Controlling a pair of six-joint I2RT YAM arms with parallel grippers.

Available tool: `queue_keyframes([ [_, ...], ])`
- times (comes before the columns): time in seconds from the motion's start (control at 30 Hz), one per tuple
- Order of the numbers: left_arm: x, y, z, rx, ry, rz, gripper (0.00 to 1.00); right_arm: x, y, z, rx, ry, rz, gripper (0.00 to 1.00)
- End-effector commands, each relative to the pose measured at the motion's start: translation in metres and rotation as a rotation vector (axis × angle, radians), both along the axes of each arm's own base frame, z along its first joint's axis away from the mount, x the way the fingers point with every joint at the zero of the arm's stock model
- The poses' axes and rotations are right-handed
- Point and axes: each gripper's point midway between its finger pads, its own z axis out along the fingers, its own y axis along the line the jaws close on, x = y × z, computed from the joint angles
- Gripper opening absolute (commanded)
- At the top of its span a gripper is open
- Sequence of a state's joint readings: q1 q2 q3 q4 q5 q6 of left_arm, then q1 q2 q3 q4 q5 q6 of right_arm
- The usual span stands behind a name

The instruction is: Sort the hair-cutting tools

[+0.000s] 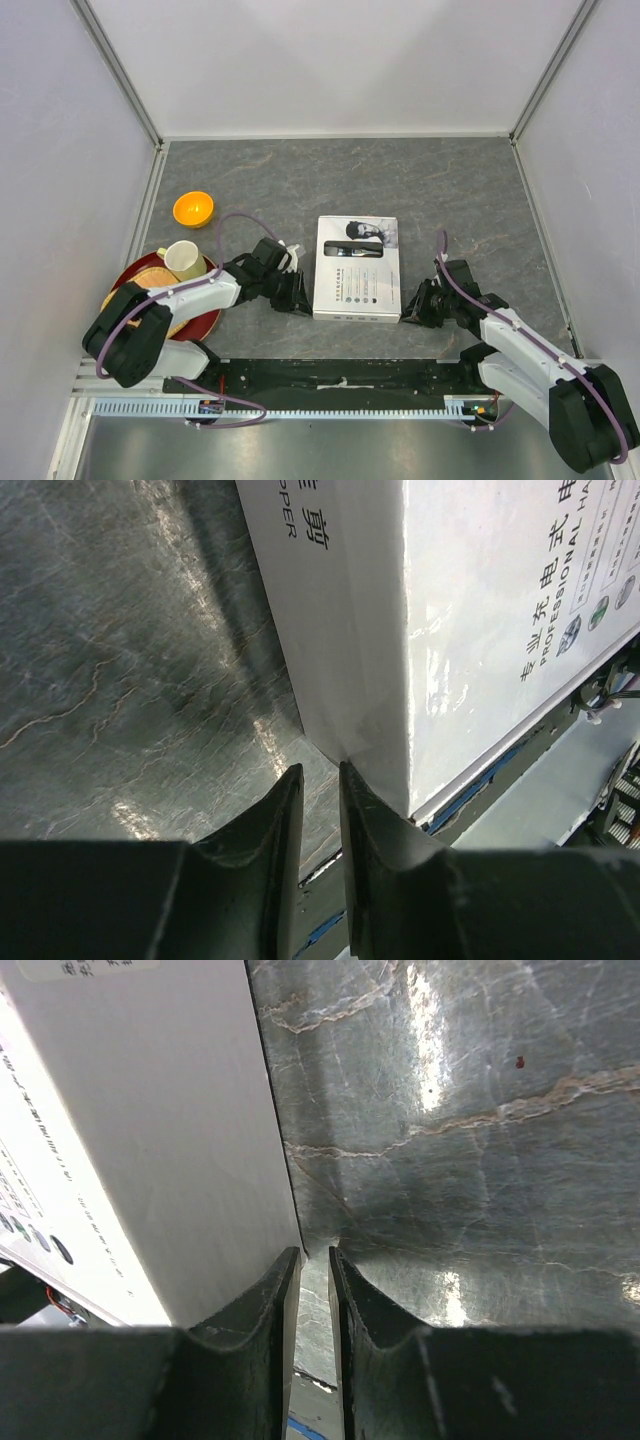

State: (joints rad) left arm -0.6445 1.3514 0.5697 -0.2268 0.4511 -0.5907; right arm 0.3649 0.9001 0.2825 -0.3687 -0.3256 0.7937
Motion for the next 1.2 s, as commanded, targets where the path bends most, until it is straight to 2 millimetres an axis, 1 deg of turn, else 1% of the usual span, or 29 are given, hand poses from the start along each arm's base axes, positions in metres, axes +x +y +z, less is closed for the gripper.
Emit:
queue_keyframes([
  [0.0,-0.001,-0.036,0.028,-0.208,-0.012,-0.072,0.28,0.007,0.024,0.019,0.139,-0.048,0.027,0.28],
  [0.07,-0.002,-0.037,0.028,-0.215,-0.011,-0.079,0.28,0.010,0.027,0.022,0.155,-0.061,0.028,0.28],
  [0.13,0.002,-0.034,0.028,-0.188,-0.027,-0.066,0.28,0.010,0.021,0.020,0.112,-0.058,0.027,0.29],
  [0.2,0.010,-0.024,0.024,-0.101,-0.055,-0.029,0.29,0.014,0.002,0.016,-0.013,-0.042,-0.025,0.31],
  [0.23,0.014,-0.019,0.027,-0.074,-0.091,-0.025,0.30,0.016,-0.007,0.016,-0.068,-0.039,-0.044,0.32],
  [0.27,0.016,-0.012,0.029,-0.022,-0.091,-0.005,0.31,0.025,-0.027,0.014,-0.178,-0.065,-0.118,0.34],
  [0.3,0.028,-0.001,0.029,0.044,-0.137,0.044,0.33,0.025,-0.039,0.018,-0.241,-0.056,-0.153,0.33],
  [0.33,0.034,0.004,0.037,0.067,-0.180,0.062,0.34,0.029,-0.050,0.021,-0.282,-0.068,-0.209,0.33],
  [0.37,0.042,0.014,0.044,0.127,-0.217,0.104,0.35,0.038,-0.066,0.032,-0.343,-0.135,-0.282,0.34],
  [0.4,0.046,0.018,0.051,0.138,-0.244,0.122,0.39,0.039,-0.073,0.038,-0.359,-0.152,-0.314,0.36],
  [0.43,0.049,0.021,0.068,0.123,-0.299,0.139,0.42,0.042,-0.077,0.044,-0.364,-0.180,-0.343,0.38],
  [0.47,0.057,0.026,0.080,0.130,-0.350,0.169,0.44,0.047,-0.079,0.057,-0.336,-0.234,-0.390,0.44],
  [0.5,0.058,0.029,0.088,0.130,-0.372,0.180,0.51,0.048,-0.080,0.063,-0.325,-0.251,-0.414,0.49],
  [0.53,0.060,0.031,0.098,0.124,-0.409,0.185,0.54,0.051,-0.080,0.071,-0.309,-0.272,-0.432,0.53],
  [0.57,0.064,0.035,0.117,0.105,-0.466,0.208,0.57,0.054,-0.079,0.085,-0.284,-0.310,-0.446,0.60],
  [0.6,0.064,0.038,0.125,0.101,-0.490,0.214,0.64,0.056,-0.079,0.092,-0.278,-0.327,-0.445,0.65],
  [0.63,0.064,0.040,0.133,0.098,-0.521,0.207,0.67,0.058,-0.078,0.100,-0.271,-0.347,-0.440,0.70],
  [0.67,0.065,0.041,0.150,0.071,-0.566,0.211,0.91,0.061,-0.076,0.116,-0.259,-0.386,-0.425,0.85],
  [0.7,0.068,0.044,0.157,0.077,-0.597,0.223,0.99,0.063,-0.077,0.125,-0.282,-0.423,-0.382,0.89],
  [0.73,0.067,0.048,0.161,0.090,-0.613,0.220,1.00,0.064,-0.080,0.135,-0.292,-0.459,-0.379,0.98],
  [0.77,0.070,0.052,0.172,0.092,-0.645,0.240,1.00,0.067,-0.083,0.153,-0.294,-0.502,-0.390,0.98],
  [0.83,0.068,0.058,0.185,0.092,-0.691,0.231,1.00,0.067,-0.094,0.175,-0.332,-0.582,-0.398,0.98],
  [0.87,0.068,0.060,0.195,0.084,-0.714,0.234,1.00,0.067,-0.098,0.194,-0.331,-0.623,-0.415,0.98],
  [0.93,0.065,0.065,0.211,0.069,-0.758,0.244,1.00,0.066,-0.108,0.216,-0.368,-0.681,-0.431,0.98],
  [0.97,0.065,0.067,0.215,0.066,-0.771,0.247,1.00,0.064,-0.114,0.238,-0.373,-0.717,-0.451,0.98],
  [1.03,0.061,0.072,0.228,0.052,-0.809,0.252,1.00,0.062,-0.127,0.259,-0.424,-0.759,-0.481,0.98],
  [1.07,0.059,0.073,0.232,0.046,-0.819,0.251,1.00,0.058,-0.132,0.280,-0.424,-0.796,-0.502,0.98],
  [1.13,0.055,0.077,0.243,0.028,-0.856,0.247,1.00,0.052,-0.143,0.301,-0.455,-0.845,-0.524,0.98],
  [1.17,0.054,0.080,0.246,0.033,-0.865,0.254,1.00,0.046,-0.152,0.319,-0.464,-0.881,-0.565,0.98],
])
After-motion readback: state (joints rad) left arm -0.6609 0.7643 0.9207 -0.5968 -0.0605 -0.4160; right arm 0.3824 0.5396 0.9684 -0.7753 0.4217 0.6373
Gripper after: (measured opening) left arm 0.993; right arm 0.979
